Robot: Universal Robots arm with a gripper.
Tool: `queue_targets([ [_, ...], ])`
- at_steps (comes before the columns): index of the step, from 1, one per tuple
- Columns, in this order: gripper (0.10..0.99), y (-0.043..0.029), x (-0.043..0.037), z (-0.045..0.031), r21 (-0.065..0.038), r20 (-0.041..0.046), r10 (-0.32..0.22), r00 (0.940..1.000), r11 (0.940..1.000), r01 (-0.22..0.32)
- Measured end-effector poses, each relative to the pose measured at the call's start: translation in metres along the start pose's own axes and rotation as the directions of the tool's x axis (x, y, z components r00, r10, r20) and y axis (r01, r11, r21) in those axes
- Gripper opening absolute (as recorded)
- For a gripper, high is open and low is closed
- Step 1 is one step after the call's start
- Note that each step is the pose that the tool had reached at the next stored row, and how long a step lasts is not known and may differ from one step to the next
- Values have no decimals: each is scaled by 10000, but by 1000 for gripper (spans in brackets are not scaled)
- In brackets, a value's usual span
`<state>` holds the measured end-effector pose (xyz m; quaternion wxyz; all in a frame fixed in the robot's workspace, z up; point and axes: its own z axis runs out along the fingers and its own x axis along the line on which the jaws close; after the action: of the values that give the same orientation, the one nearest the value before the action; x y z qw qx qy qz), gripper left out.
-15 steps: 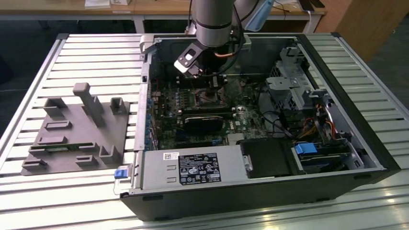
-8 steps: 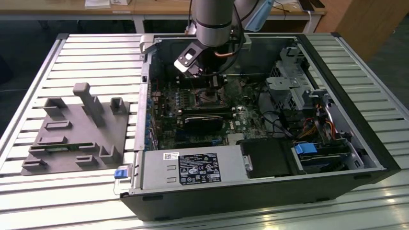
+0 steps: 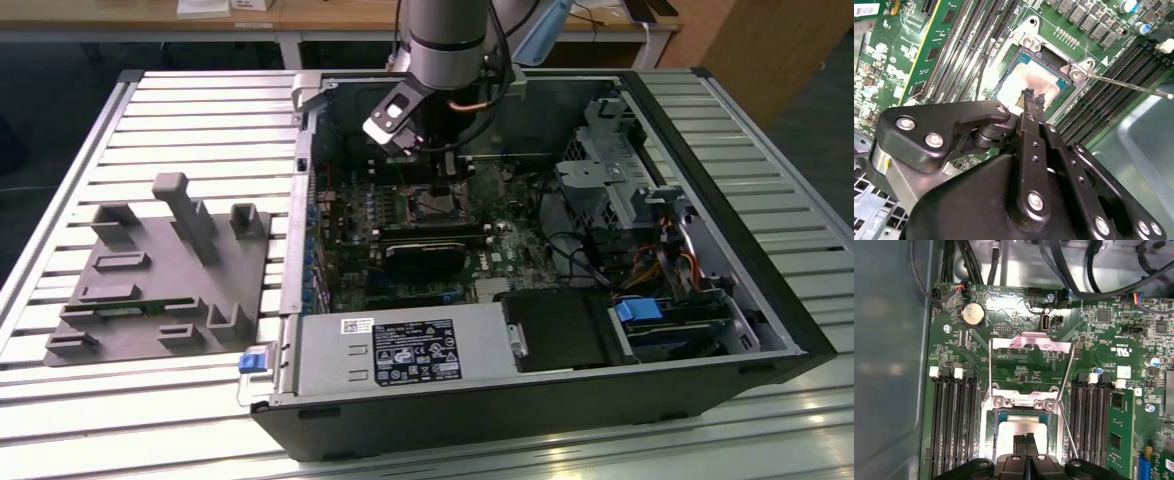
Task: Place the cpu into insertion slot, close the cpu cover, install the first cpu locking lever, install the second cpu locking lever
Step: 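Close the cpu cover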
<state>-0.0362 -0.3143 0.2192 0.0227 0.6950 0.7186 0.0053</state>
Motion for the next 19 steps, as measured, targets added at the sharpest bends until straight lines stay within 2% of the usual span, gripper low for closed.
queue_targets([
  [5, 114, 4, -3, -106, 1, 3, 21, 10000, 10000, -21],
  [12, 114, 13, -9, -345, 7, 29, 215, 9998, 9998, -215],
  [16, 114, 13, -14, -356, 6, 28, 222, 9997, 9998, -222],
  [19, 114, 17, -79, -354, 7, 28, 222, 9998, 9998, -222],
])
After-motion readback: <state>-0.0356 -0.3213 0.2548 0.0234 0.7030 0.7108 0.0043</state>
